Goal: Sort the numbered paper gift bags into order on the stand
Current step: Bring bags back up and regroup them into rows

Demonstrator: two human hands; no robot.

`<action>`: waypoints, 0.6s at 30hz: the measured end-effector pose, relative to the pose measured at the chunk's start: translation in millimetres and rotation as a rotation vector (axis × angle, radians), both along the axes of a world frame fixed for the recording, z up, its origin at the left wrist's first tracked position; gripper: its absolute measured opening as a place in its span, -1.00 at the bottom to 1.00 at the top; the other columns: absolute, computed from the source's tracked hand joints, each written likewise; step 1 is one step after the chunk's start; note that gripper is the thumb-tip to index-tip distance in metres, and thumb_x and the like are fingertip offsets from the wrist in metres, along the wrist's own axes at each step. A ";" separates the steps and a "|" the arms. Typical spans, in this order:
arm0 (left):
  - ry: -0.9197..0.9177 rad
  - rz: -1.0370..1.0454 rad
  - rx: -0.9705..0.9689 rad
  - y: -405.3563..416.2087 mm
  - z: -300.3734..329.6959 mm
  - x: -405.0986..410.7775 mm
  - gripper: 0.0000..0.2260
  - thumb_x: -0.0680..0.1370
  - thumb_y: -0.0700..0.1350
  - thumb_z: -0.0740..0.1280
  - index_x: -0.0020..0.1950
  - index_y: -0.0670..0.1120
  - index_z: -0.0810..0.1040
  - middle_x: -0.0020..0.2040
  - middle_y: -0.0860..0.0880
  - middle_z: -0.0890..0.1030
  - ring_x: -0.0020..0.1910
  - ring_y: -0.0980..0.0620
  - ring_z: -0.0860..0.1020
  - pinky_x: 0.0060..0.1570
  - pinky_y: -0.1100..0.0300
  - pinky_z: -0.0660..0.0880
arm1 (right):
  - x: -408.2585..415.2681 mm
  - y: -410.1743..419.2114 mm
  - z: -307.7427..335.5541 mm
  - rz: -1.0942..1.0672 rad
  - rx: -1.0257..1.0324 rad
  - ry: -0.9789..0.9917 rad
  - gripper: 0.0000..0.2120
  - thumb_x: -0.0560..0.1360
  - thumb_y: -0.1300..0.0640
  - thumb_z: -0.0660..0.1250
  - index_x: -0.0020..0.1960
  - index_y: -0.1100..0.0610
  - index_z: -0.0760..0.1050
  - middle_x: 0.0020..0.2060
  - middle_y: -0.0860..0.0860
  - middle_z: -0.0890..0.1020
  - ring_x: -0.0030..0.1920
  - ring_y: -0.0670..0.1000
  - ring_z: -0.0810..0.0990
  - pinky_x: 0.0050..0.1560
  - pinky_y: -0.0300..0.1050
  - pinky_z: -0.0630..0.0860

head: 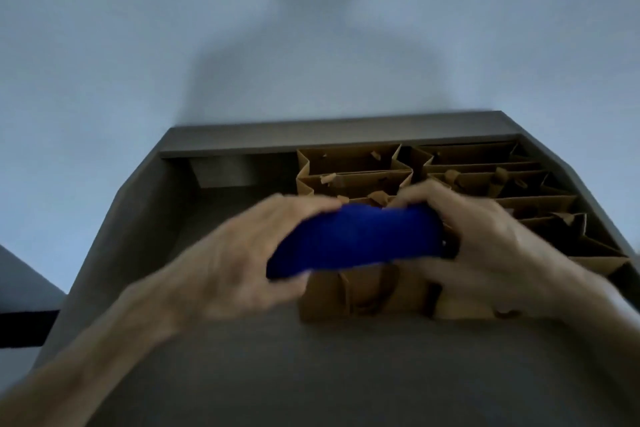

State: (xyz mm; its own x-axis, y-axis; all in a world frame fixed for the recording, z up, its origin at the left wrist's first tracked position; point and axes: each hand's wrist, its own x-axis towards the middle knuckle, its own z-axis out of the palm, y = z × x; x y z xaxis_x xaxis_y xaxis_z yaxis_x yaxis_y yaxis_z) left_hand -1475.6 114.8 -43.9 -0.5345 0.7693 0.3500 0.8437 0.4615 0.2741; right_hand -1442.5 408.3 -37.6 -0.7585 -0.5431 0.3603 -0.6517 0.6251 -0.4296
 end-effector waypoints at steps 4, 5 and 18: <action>0.082 0.098 0.020 16.6 37.3 -77.5 -0.40 0.48 -0.02 0.37 0.48 0.02 0.22 0.29 0.17 0.36 0.11 0.44 0.43 0.12 0.62 0.31 | -78.5 -1.2 34.3 -0.077 -0.007 0.062 -0.58 0.48 0.07 0.44 0.26 0.04 0.35 -0.08 -0.27 0.52 -0.04 -0.31 0.58 -0.04 -0.50 0.47; 0.086 0.115 0.015 19.9 40.9 -96.9 -0.41 0.49 -0.06 0.38 0.48 0.00 0.24 0.31 0.12 0.40 0.10 0.39 0.44 0.09 0.61 0.34 | -97.9 -1.3 37.4 -0.093 -0.001 0.053 -0.58 0.49 0.08 0.44 0.26 0.04 0.34 -0.09 -0.26 0.52 -0.04 -0.30 0.59 -0.05 -0.51 0.47; 0.061 0.230 -0.085 60.7 19.5 -260.7 -0.51 0.53 -0.28 0.33 0.42 -0.05 0.29 0.31 -0.13 0.46 0.24 -0.04 0.47 0.24 -0.03 0.48 | -258.9 1.7 10.3 -0.273 0.067 -0.048 -0.57 0.53 0.22 0.38 0.31 0.08 0.28 0.22 0.10 0.55 0.08 -0.03 0.51 0.13 -0.10 0.47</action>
State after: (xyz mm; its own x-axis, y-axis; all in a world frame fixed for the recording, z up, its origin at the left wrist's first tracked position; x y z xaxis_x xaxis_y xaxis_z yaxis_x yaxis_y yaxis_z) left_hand -1736.3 175.5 -24.4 -0.6790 0.6579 0.3260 0.7275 0.6626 0.1780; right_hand -1701.4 410.0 -27.3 -0.8952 -0.3380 0.2905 -0.4354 0.8026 -0.4078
